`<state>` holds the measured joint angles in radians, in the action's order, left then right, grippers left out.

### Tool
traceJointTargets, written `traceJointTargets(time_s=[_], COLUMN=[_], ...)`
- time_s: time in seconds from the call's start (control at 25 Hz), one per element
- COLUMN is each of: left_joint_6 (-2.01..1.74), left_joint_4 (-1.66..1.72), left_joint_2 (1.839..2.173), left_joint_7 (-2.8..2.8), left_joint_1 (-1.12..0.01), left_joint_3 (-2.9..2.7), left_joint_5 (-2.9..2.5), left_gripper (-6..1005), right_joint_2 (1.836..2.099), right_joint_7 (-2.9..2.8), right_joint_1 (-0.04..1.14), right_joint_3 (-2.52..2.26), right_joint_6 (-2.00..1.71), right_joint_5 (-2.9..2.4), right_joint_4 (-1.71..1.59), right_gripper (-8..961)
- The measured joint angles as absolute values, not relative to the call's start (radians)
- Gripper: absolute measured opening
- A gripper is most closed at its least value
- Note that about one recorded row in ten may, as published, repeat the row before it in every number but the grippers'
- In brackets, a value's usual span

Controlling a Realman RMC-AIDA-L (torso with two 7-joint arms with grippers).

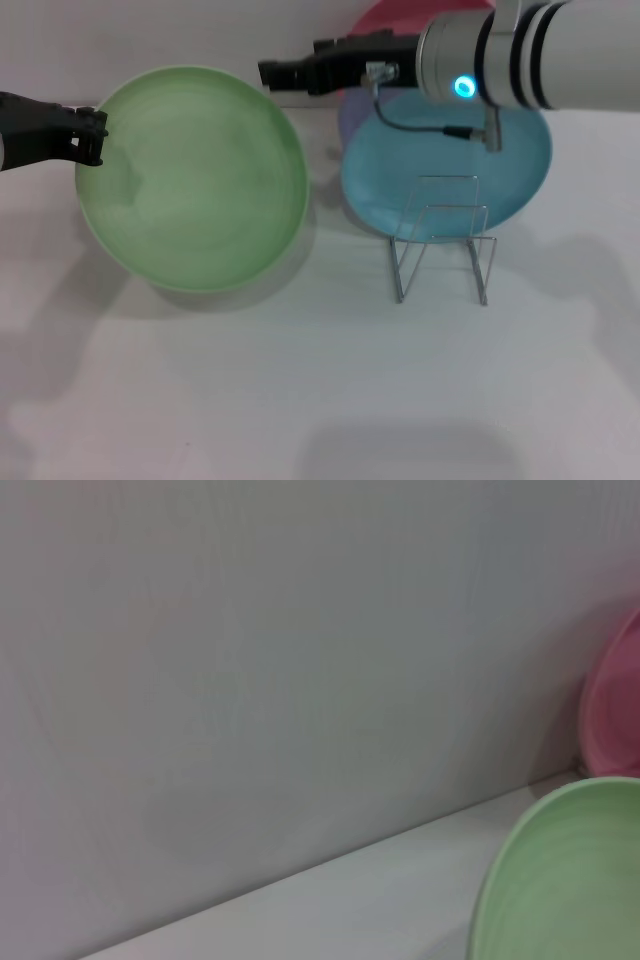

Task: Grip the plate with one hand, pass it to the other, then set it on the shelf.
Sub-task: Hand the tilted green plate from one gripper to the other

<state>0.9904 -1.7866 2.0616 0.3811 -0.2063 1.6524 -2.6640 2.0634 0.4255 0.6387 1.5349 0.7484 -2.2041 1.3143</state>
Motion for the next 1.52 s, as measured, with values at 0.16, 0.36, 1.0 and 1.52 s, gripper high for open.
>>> traceJointTargets(time_s=[0.16,0.36,1.0,1.52], left_joint_6=[0.985,0.981,0.974,0.966], left_joint_4=[-1.788,-1.796,-1.794,-1.790], left_joint_2=[2.062,2.062,2.065,2.064], left_joint_7=[0.382,0.382,0.382,0.382], left_joint_1=[-0.206,-0.204,-0.205,-0.203], left_joint_3=[1.652,1.647,1.635,1.634], left_joint_5=[-2.663,-2.663,-2.660,-2.657], left_gripper=[32,32,33,33], right_joint_2=[2.072,2.073,2.074,2.074], right_joint_7=[0.403,0.402,0.408,0.417], right_joint_1=[0.639,0.644,0.737,0.746], right_joint_3=[1.519,1.518,1.501,1.496], right_joint_6=[0.760,0.765,0.741,0.725], right_joint_5=[-2.239,-2.239,-2.233,-2.227], right_joint_4=[1.282,1.240,1.119,1.113], right_gripper=[648,643,627,585])
